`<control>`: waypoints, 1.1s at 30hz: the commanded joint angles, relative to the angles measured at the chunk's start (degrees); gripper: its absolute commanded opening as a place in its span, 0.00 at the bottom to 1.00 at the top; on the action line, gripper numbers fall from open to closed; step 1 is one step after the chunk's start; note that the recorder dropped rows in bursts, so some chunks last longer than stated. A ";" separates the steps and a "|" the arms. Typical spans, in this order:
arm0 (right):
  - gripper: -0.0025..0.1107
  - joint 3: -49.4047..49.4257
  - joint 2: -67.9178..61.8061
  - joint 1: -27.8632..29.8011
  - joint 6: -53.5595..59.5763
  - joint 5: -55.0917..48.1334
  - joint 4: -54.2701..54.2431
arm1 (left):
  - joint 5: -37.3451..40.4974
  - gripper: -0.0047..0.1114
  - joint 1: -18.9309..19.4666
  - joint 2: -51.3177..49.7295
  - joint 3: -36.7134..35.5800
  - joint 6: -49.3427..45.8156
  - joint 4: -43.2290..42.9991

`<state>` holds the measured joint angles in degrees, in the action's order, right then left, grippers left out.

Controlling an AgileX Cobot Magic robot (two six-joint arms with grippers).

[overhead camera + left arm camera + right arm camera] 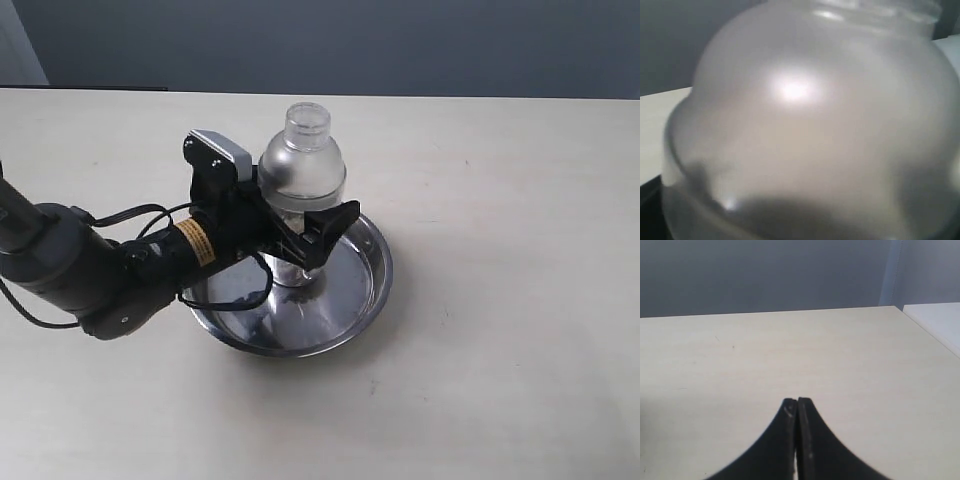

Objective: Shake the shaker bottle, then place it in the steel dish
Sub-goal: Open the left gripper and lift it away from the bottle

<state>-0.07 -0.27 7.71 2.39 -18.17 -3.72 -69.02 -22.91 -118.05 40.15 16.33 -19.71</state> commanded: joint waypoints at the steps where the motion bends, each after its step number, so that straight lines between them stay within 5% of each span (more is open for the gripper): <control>1: 0.01 0.07 0.27 0.20 0.11 0.70 -0.05 | -0.94 0.95 1.11 0.12 0.08 0.39 -0.25; 9: 0.01 0.07 0.27 0.20 0.11 0.70 -0.05 | -0.94 0.95 6.17 3.77 0.08 2.99 -6.04; 29: 0.01 0.07 0.27 0.20 0.11 0.70 -0.05 | -0.94 0.95 7.58 16.96 0.08 4.31 -10.38; 33: 0.01 0.07 0.27 0.20 0.11 0.70 -0.05 | 5.73 0.91 9.16 24.50 0.08 7.05 -11.84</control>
<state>-0.07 -0.27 7.71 2.39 -18.17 -3.72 -67.14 -14.79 -98.84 40.15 21.29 -30.49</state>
